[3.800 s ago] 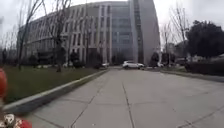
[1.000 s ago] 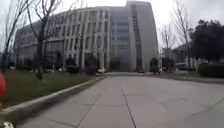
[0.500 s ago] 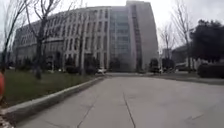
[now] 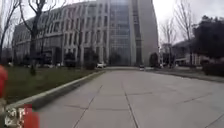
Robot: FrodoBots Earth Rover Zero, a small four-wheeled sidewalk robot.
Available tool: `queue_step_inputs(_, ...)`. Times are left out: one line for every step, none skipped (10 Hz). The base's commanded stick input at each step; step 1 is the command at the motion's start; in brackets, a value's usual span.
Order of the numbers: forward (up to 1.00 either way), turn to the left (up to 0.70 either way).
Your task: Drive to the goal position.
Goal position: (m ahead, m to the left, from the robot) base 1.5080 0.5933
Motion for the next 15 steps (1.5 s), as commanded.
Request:
queue_step_inputs(0.7, 0.0)
queue_step_inputs(0.7, 0.0)
queue_step_inputs(0.7, 0.0)
queue_step_inputs(0.7, 0.0)
queue_step_inputs(0.7, 0.0)
queue_step_inputs(0.7, 0.0)
queue_step_inputs(0.7, 0.0)
queue_step_inputs(0.7, 0.0)
queue_step_inputs(0.7, 0.0)
queue_step_inputs(0.7, 0.0)
queue_step_inputs(0.7, 0.0)
queue_step_inputs(0.7, 0.0)
queue_step_inputs(0.7, 0.0)
queue_step_inputs(0.7, 0.0)
queue_step_inputs(0.7, 0.0)
